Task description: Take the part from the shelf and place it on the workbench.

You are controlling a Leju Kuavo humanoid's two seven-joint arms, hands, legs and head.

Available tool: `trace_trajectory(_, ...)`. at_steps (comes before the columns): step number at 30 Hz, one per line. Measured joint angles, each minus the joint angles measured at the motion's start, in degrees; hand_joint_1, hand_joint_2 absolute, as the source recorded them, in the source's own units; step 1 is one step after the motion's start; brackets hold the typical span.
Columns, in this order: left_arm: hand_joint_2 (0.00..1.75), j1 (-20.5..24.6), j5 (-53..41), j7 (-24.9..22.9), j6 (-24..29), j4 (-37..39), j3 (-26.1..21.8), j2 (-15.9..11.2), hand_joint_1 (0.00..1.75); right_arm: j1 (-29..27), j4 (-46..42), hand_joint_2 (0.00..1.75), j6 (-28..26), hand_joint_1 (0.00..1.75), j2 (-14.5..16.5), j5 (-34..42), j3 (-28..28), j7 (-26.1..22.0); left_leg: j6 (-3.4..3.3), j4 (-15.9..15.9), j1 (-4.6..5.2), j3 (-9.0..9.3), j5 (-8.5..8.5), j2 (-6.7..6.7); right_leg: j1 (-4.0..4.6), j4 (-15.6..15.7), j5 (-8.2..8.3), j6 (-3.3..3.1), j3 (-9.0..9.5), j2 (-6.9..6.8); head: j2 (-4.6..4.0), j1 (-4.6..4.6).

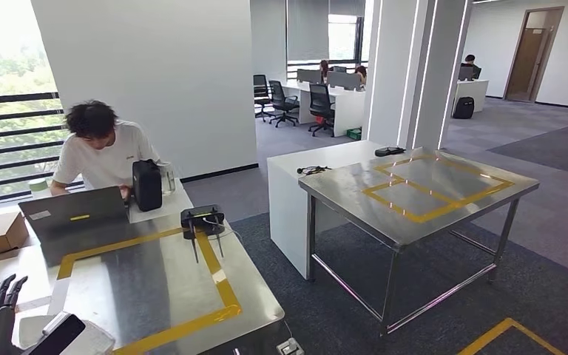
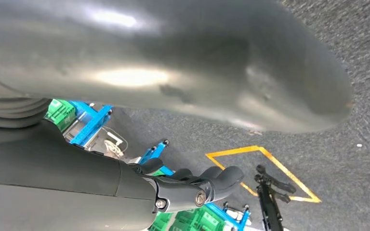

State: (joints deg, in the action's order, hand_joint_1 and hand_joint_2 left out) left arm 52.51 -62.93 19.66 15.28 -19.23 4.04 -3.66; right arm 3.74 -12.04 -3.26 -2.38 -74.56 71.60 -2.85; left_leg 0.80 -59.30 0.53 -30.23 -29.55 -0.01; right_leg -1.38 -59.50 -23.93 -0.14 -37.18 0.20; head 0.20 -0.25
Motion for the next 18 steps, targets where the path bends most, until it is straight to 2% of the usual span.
trace_trajectory(3, 1.75, 0.1, 0.0, 0.0, 0.0, -0.1, 0.0, -0.1, 0.00, 0.0, 0.0, 0.00, 0.0, 0.00, 0.0, 0.0, 0.0, 0.0, -1.18, 1.0, 0.19, -0.34, 0.71, -0.01, -0.10, 0.4, 0.86, 1.20, -0.07, 0.02, 0.00, 0.04)
trace_trajectory(4, 1.75, 0.2, 0.0, 0.0, 0.0, -0.1, 0.0, 0.0, 0.00, -0.1, 0.0, 0.00, 0.0, 0.00, 0.0, 0.0, 0.0, 0.0, -1.68, 1.2, 0.11, -0.53, 1.20, 0.05, -0.10, 0.1, 0.37, 1.53, -0.36, 0.02, 0.00, 0.09)
trace_trajectory(5, 1.75, 0.2, 0.0, 0.0, 0.0, -0.1, 0.0, 0.0, 0.00, -0.1, 0.0, 0.00, 0.0, 0.00, 0.0, 0.0, 0.0, 0.0, -2.19, 1.5, 0.00, -0.80, 1.78, 0.13, -0.09, -1.2, -0.96, 1.83, -1.02, 0.02, 0.00, 0.14)
trace_trajectory(6, 1.75, 0.3, 0.0, 0.0, 0.1, -0.1, 0.0, 0.0, 0.00, 0.0, 0.0, 0.00, 0.0, 0.00, 0.0, 0.0, 0.0, 0.0, -2.56, 1.6, -0.10, -1.16, 2.33, 0.20, -0.11, -3.8, -3.09, 2.02, -2.10, 0.02, 0.00, 0.20)
trace_trajectory(8, 1.75, 0.1, 0.0, 0.0, 0.1, -0.1, 0.0, 0.0, 0.00, 0.0, 0.0, 0.00, 0.0, 0.00, -0.1, -0.1, 0.0, 0.1, -2.92, 1.5, -0.05, -2.34, 3.22, 0.27, -0.06, -11.7, -7.88, 2.37, -4.90, 0.02, 0.00, 0.30)
trace_trajectory(9, 1.75, 0.0, 0.0, 0.0, 0.2, -0.1, 0.0, 0.0, 0.00, -0.1, 0.0, 0.00, 0.0, 0.00, -0.1, -0.1, 0.0, 0.2, -2.95, 1.4, -0.02, -2.95, 3.62, 0.27, -0.05, -14.9, -9.22, 2.48, -5.79, 0.02, 0.00, 0.32)
trace_trajectory(10, 1.75, -0.2, 0.0, 0.1, 0.2, -0.1, 0.0, 0.0, 0.00, -0.1, 0.0, 0.00, 0.0, 0.00, -0.1, 0.0, 0.0, 0.2, -2.91, 1.3, 0.00, -3.53, 3.97, 0.27, -0.04, -16.2, -9.53, 2.52, -5.73, 0.02, 0.00, 0.34)
trace_trajectory(11, 1.75, -0.3, 0.0, 0.1, 0.2, -0.1, 0.0, 0.0, 0.00, -0.1, 0.0, 0.00, 0.0, 0.00, -0.1, 0.0, 0.0, 0.3, -2.82, 1.1, 0.01, -4.08, 4.27, 0.26, -0.04, -15.2, -8.82, 2.49, -4.41, 0.01, 0.00, 0.37)
trace_trajectory(14, 1.75, -0.4, 0.0, 0.1, 0.3, -0.2, 0.0, 0.0, 0.00, 0.2, 0.0, 0.00, 0.0, 0.00, -0.2, 0.1, 0.0, 0.2, -2.26, 0.3, 0.03, -5.27, 4.87, 0.28, 0.12, -3.6, -5.48, 1.91, 3.45, -0.02, 0.00, 0.41)
trace_trajectory(15, 1.75, -0.4, 0.0, 0.1, 0.4, -0.2, 0.0, 0.0, 0.00, 0.2, 0.0, 0.00, 0.0, 0.00, -0.3, 0.1, 0.0, 0.2, -1.99, 0.2, 0.09, -5.46, 5.02, 0.30, 0.25, -1.3, -4.95, 1.57, 4.86, 0.00, 0.00, 0.41)
trace_trajectory(16, 1.75, -0.3, 0.0, 0.1, 0.4, -0.3, 0.0, 0.0, 0.00, 0.2, 0.0, 0.00, 0.0, 0.00, -0.3, 0.2, 0.0, 0.1, -1.68, 0.0, 0.15, -5.60, 5.25, 0.30, 0.38, -0.3, -4.84, 1.18, 5.28, 0.03, 0.00, 0.38)
trace_trajectory(18, 1.75, -0.3, -0.1, 0.1, 0.4, -0.3, 0.0, 0.1, 0.00, 0.3, 0.0, 0.00, 0.0, 0.00, -0.3, 0.3, 0.0, 0.0, -0.99, 0.1, 0.24, -5.88, 5.76, 0.25, 0.36, -0.1, -4.21, 0.38, 4.88, 0.04, -0.01, 0.35)
